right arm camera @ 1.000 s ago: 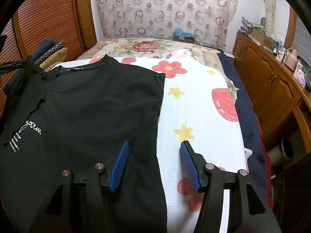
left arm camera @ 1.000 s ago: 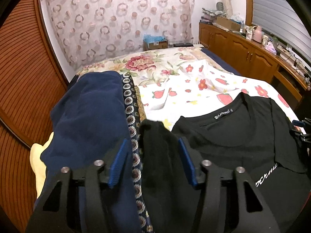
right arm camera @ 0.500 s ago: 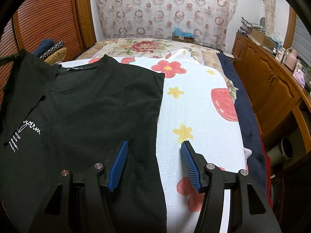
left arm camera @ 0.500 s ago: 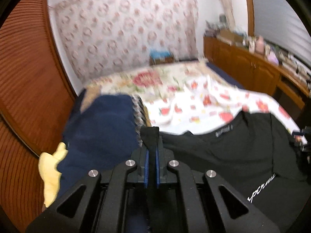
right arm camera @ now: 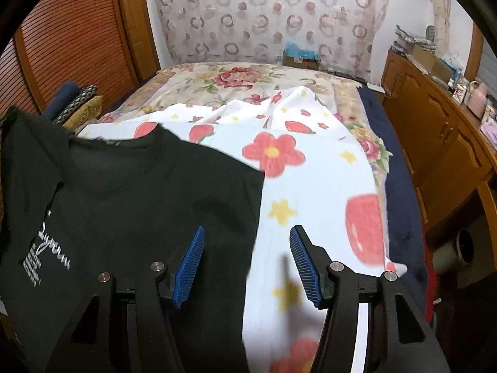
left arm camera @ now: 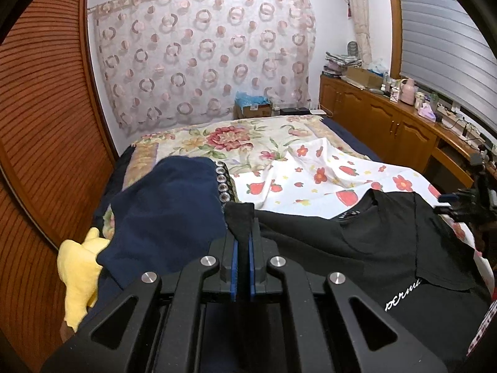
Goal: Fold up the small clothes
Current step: 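Pinch the shirt hem with the left gripper while the right gripper pinches the hem beside it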
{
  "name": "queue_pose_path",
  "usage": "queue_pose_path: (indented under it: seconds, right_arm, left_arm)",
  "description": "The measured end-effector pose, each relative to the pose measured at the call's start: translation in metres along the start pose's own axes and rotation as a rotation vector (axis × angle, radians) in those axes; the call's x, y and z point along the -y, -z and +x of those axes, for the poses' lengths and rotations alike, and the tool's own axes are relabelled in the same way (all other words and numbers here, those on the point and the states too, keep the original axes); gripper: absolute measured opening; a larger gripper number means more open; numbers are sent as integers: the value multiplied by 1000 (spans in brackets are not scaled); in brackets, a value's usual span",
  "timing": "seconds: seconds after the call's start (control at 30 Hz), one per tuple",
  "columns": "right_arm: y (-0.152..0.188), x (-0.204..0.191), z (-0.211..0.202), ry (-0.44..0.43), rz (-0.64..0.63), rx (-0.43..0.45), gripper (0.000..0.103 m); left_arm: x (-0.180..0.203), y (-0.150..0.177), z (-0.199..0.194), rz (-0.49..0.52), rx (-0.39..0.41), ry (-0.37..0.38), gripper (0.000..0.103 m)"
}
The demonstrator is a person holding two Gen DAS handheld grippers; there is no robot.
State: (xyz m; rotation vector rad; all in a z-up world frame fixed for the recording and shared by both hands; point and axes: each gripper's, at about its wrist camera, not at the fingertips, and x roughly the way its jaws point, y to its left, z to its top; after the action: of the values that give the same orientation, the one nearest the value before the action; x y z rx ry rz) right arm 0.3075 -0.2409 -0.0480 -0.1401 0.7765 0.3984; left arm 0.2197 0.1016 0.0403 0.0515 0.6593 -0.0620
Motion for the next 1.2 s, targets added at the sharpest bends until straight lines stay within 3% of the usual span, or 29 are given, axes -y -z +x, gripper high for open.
queue_pose_path:
  seconds: [0.27,0.73,0.77,0.87,1.0,1.2]
  right_arm:
    - [-16,3,39,-28,34,-47,59]
    - [-27,-7,53,23,-7,-44,56]
    - [-27,-8,53,22,-7,-42,52]
    - [-28,-13,52,-31,-35,-44,7]
    - [-22,-25,43,-28,-93,-26,5]
    - [-4,-34,-40,-114,-65,171,5]
  left_arm:
    - [1,12,5,3,-16,8,6]
    - [0,19,7,10,-21,4,6]
    - [1,21,8,13,-22,4,6]
    - [4,27,8,20,-23,11,6]
    - [10,35,-6,14,4,36,6]
    - [20,48,-70,2,113,86,6]
